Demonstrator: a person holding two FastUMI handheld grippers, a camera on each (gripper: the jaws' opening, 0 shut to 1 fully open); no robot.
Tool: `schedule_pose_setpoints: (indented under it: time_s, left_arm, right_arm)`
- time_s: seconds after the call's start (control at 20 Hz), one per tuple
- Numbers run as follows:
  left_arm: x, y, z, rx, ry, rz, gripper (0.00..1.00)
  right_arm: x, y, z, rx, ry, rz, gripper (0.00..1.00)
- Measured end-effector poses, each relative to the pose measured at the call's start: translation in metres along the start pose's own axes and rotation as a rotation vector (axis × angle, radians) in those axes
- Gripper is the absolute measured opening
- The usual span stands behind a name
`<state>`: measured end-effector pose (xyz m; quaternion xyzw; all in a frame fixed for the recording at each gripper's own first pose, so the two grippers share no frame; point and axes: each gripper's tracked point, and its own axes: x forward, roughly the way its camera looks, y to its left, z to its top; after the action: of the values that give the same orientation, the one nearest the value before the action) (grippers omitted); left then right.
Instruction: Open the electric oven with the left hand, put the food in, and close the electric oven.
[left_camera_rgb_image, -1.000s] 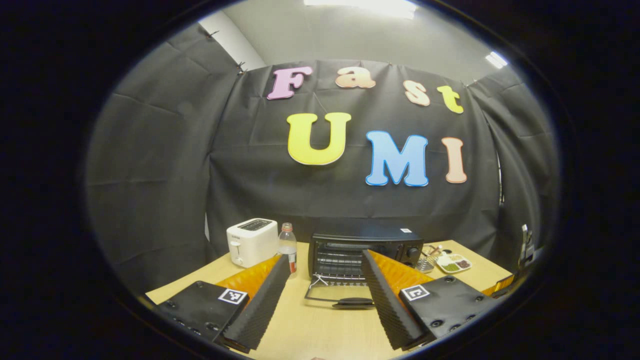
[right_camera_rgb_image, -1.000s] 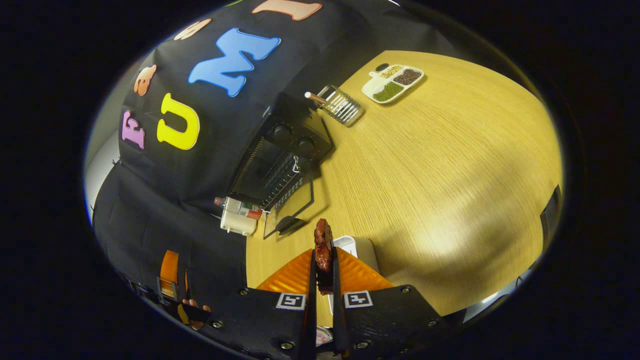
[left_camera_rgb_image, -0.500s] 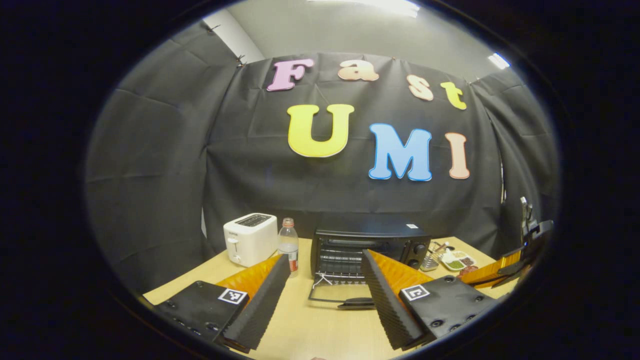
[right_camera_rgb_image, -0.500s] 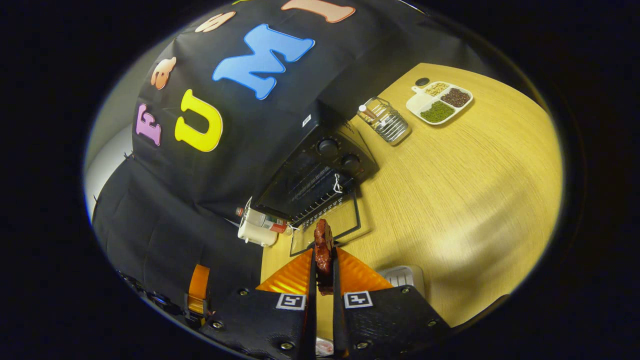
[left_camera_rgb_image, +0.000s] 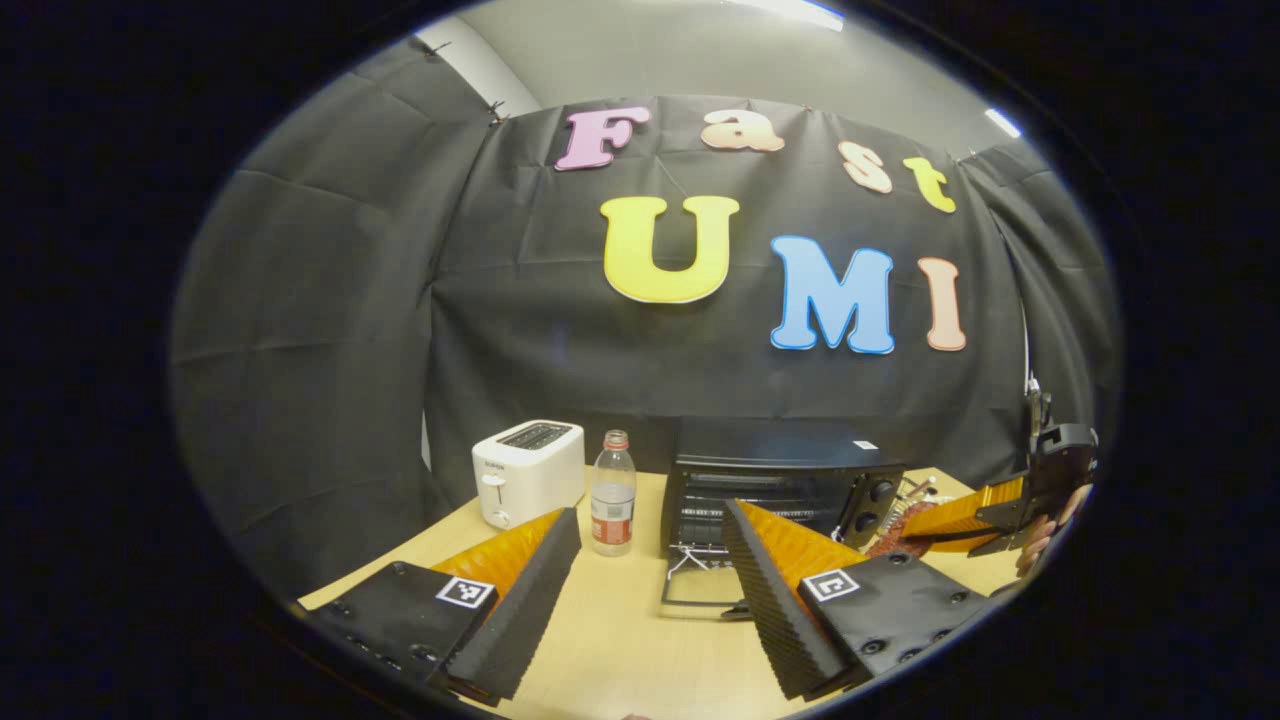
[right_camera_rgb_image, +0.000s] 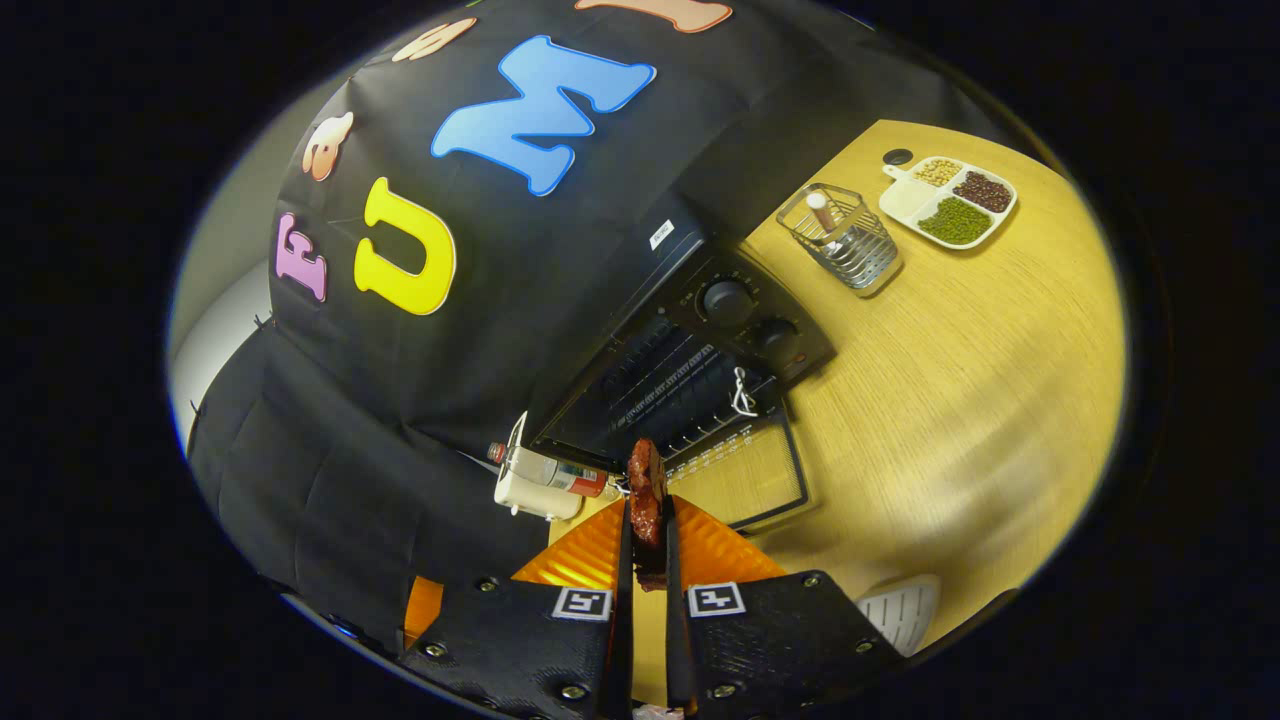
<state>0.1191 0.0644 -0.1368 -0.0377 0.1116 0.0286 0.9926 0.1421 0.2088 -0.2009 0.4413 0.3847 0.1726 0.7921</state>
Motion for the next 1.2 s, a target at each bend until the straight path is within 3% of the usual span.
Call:
schedule_pose_setpoints:
  time_s: [0.3,0.65,0.7,0.75,0.95,1.0,1.2]
  left_arm:
    - [0.006,0.026,-0.007,0.009,0.024,0.045,1.0]
    - [0.004,0.046,-0.013,0.039,0.068,0.081,0.96]
    - [0.004,0.048,-0.013,0.045,0.068,0.085,1.0]
    - [0.004,0.051,-0.012,0.048,0.069,0.091,0.96]
    - [0.004,0.056,-0.012,0.031,0.081,0.1,0.96]
    - [0.005,0.057,-0.013,0.032,0.083,0.101,1.0]
    - [0.008,0.059,-0.011,0.051,0.079,0.104,0.96]
  right_arm:
    - [0.046,0.019,0.009,0.011,-0.046,0.028,0.13]
    - [0.109,0.024,0.016,0.081,-0.085,0.046,0.13]
    - [0.116,0.026,0.019,0.091,-0.097,0.056,0.14]
    - [0.123,0.028,0.021,0.091,-0.106,0.065,0.14]
    - [0.147,0.028,0.032,0.034,-0.156,0.061,0.13]
    - [0.152,0.027,0.032,0.029,-0.158,0.058,0.13]
    - [0.166,0.026,0.039,0.026,-0.192,0.066,0.13]
